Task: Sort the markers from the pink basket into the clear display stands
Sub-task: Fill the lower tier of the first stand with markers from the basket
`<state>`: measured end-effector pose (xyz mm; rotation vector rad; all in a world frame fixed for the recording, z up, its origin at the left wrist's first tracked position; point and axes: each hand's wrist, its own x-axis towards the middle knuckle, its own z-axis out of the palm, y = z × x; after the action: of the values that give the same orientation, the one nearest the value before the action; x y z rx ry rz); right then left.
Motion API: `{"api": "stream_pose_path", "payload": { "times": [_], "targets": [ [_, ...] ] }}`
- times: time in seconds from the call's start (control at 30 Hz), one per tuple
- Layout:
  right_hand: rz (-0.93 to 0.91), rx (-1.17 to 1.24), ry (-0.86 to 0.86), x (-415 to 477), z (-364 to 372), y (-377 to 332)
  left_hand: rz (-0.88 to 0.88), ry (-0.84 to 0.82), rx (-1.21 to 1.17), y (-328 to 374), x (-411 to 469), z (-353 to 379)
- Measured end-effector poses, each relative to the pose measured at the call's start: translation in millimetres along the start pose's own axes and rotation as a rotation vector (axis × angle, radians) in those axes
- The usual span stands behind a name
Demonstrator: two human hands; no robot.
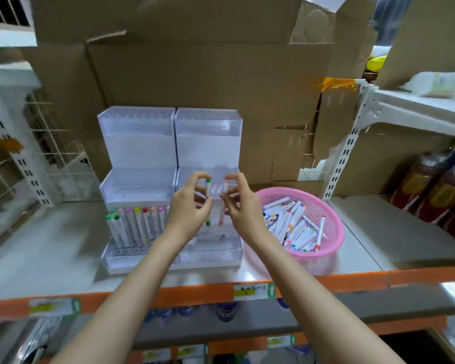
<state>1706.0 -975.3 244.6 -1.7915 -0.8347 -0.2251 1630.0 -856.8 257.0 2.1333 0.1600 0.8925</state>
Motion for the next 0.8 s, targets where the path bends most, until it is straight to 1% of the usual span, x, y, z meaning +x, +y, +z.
{"api": "stream_pose_path", "payload": {
  "times": [0.2, 0.37, 0.53, 0.67, 0.8],
  "targets": [
    [-0.037, 0.020, -0.028, -1, 67, -32, -0.013, 0.070, 0.052, -35, -10, -70],
    [-0.043, 0.005, -0.033, 1, 112, -51, -0.036, 0.139, 0.037, -63, -11, -112],
    [-0.055, 0.019, -0.019, 1, 140, -61, -0.065, 0.116, -0.006, -83, -10, -135],
    [-0.051, 0.009, -0.024, -1, 154, -63, -0.063, 0.068, -0.021, -98, -9, -140],
    [-0.059, -0.004, 0.005, -4, 164, -62, -0.045, 0.047, -0.044, -105, -9, -142]
  ]
}}
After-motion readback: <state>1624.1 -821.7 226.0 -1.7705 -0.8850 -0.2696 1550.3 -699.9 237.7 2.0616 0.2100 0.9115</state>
